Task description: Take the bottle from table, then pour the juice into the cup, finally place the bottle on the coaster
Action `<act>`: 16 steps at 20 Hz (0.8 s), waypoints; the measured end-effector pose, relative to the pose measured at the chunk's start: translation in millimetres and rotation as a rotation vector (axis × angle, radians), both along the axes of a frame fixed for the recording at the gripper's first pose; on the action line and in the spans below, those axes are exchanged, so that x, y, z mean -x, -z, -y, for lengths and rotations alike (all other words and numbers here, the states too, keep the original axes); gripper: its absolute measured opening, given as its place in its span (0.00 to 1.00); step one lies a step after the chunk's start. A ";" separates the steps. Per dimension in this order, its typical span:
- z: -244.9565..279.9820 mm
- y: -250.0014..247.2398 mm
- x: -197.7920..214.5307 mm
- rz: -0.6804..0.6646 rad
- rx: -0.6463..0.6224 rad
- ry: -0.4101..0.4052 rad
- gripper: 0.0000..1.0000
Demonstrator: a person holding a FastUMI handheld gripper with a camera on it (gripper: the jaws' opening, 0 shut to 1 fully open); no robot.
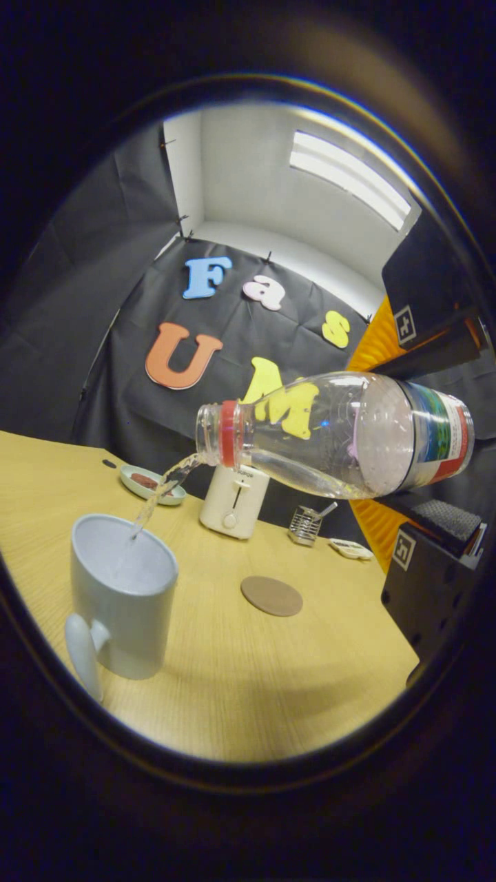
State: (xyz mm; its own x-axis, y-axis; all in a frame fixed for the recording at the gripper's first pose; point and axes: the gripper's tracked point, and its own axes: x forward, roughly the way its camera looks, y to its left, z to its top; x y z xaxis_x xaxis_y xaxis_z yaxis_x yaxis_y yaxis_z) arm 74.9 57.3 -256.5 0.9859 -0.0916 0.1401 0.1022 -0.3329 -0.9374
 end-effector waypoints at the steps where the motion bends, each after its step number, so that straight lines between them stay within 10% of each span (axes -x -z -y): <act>1: -2.5 0.0 0.7 0.003 0.006 -0.005 0.82; 16: -14.4 -10.2 0.6 0.032 0.109 -0.028 0.82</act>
